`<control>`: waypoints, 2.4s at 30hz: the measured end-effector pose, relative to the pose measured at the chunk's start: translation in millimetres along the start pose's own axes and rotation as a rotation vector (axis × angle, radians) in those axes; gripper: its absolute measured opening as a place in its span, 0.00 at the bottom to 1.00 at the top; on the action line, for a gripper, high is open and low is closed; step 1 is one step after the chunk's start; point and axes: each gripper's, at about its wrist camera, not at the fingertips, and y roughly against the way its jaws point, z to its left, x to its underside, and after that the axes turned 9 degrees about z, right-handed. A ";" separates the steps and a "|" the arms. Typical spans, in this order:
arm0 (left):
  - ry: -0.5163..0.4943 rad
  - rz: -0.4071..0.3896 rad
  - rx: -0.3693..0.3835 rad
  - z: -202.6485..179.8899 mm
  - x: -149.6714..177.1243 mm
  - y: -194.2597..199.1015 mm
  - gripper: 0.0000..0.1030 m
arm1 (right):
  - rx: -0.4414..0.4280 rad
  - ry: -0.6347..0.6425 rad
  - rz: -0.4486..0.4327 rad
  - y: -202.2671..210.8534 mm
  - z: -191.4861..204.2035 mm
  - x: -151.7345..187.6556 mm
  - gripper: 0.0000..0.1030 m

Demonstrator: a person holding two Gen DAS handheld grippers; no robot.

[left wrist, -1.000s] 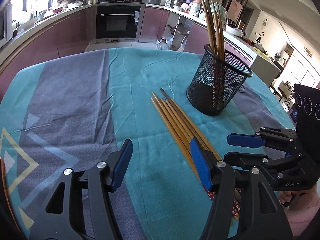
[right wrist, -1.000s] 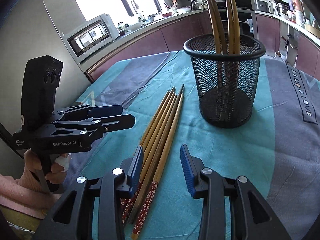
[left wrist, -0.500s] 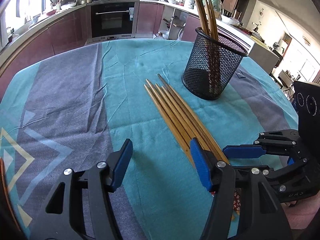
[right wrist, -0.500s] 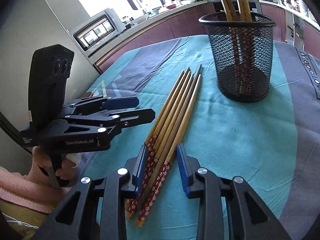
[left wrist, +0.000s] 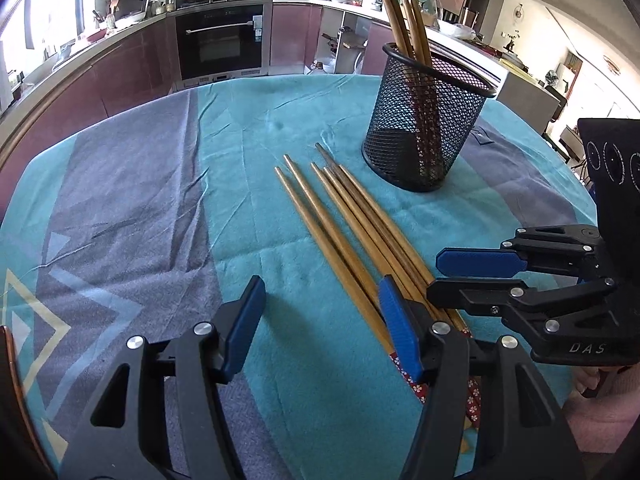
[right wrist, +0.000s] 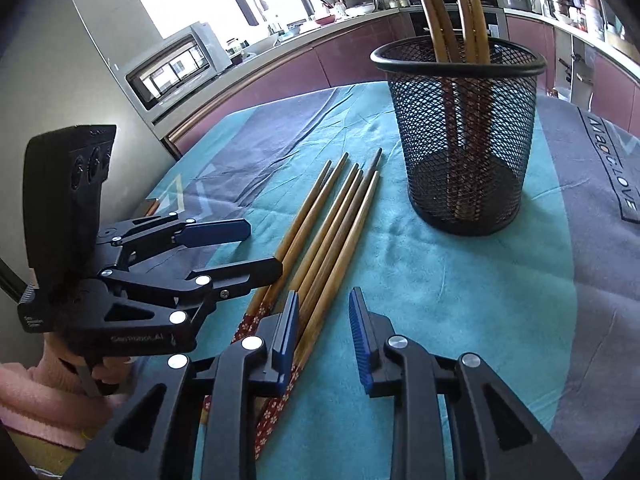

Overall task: Organize utensils
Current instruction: 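Lower the left gripper onto a chopstick in the pile while the right gripper approaches another, then close the left gripper on a chopstick and lift it while the right gripper grasps one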

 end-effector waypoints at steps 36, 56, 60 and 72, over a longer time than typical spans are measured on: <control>0.017 0.009 -0.013 17.7 -17.6 -9.3 0.30 | 0.166 0.059 0.003 -7.4 -3.9 -21.1 0.11; 0.049 0.001 -0.049 11.5 -14.5 -9.1 0.15 | 0.167 0.041 0.008 -7.3 -9.2 -27.3 0.06; 0.035 0.001 -0.059 8.3 -17.0 -11.4 0.19 | 0.195 0.064 0.006 -12.7 -2.8 -31.7 0.08; 0.071 -0.014 -0.063 6.2 -16.2 -6.5 0.09 | 0.181 0.063 -0.021 -1.2 -3.0 -24.3 0.05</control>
